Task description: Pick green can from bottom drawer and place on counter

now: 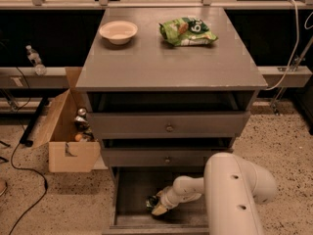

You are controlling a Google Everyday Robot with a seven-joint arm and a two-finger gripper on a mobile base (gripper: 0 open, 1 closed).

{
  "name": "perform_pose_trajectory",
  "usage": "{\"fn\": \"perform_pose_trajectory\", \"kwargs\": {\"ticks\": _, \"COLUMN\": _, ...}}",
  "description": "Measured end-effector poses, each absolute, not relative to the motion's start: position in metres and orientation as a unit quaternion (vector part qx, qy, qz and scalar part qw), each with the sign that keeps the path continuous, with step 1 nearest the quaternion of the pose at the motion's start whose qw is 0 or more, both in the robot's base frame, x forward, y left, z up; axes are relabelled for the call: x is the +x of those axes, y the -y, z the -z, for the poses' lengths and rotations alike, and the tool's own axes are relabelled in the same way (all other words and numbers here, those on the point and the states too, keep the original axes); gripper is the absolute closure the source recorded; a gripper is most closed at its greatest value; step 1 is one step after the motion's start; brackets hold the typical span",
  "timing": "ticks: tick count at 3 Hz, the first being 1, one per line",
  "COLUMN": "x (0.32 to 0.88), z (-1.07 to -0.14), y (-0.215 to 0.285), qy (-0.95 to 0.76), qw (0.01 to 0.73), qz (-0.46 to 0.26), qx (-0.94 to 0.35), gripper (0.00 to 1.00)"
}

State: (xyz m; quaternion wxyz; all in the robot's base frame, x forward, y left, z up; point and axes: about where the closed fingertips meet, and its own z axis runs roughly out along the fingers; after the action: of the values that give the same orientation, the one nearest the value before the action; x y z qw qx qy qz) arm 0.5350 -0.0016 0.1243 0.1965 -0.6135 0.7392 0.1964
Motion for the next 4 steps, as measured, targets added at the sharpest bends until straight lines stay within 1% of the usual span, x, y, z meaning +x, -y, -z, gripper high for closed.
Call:
{"fn": "perform_pose_trajectory", "kwargs": {"ticks": 1, "x": 0.534, "z": -0.141, "y": 0.012, "qy": -0.731, "qw": 0.220, "qz": -0.211, "qx": -0.611, "gripper": 1.00}}
{"fn": "perform_pose_trajectory", "kwargs": {"ticks": 2, "x": 0.524, "z": -0.191, "y": 0.030, "qy": -0.696, "qw": 0.271, "qz": -0.237, "qx": -0.621, "gripper": 1.00}}
{"fn": "perform_pose_trajectory", "kwargs": {"ticks": 3, "x": 0.514, "z": -0.239, "y": 0.058, "qy": -0.666, "qw": 0.319, "qz": -0.245, "qx": -0.628, "gripper": 1.00}}
{"fn": "perform_pose_trajectory", "kwargs": {"ticks": 4, "x": 0.512, "z": -0.287, "y": 0.090, "qy": -0.650, "qw": 0.355, "qz": -0.229, "qx": -0.631, "gripper": 1.00}}
